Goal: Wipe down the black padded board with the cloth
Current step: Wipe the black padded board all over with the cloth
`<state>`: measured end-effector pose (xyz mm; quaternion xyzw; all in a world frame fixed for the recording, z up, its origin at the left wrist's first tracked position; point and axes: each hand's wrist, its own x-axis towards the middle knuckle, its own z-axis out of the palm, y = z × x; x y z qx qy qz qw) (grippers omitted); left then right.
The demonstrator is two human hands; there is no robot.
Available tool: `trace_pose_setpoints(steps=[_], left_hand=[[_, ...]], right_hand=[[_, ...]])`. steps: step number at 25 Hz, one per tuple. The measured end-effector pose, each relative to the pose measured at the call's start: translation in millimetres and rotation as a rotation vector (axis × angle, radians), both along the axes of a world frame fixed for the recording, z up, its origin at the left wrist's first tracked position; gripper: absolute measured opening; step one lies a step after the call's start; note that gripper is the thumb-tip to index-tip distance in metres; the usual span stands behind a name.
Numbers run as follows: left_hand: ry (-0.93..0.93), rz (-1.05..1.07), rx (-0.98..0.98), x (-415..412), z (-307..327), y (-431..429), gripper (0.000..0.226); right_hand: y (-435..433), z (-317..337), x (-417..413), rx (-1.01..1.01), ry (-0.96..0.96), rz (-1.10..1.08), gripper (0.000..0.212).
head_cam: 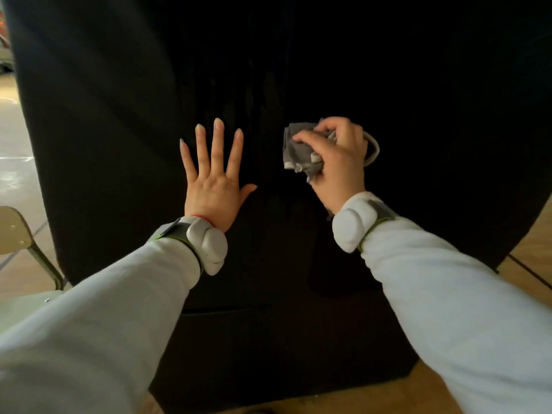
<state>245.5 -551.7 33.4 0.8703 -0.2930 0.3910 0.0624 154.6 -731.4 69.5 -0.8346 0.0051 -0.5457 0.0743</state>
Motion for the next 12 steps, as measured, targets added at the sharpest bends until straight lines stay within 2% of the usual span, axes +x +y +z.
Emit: trace_pose_setpoints(steps=[5, 9, 10, 12], left_hand=[[-0.081, -0.078, -0.031, 1.3, -10.2, 4.5, 0.085], [-0.072, -0.092, -0.034, -2.1, -15.3, 7.4, 0.086], [-0.065, -0.094, -0.034, -4.8, -21.4, 7.8, 0.085], [-0.046, -0.112, -0.026, -8.4, -38.9, 9.5, 0.084]], right_hand=[[-4.6, -85.1, -1.6, -0.066, 0.201, 0.063, 0.04], [-10.0, -131.1, -13.5, -0.18, 0.471, 0.066, 0.048], [-11.1, -135.8, -18.8, -0.213, 0.506, 0.071, 0.049], [-11.8, -126.3, -27.0, -0.151, 0.419, 0.118, 0.044]])
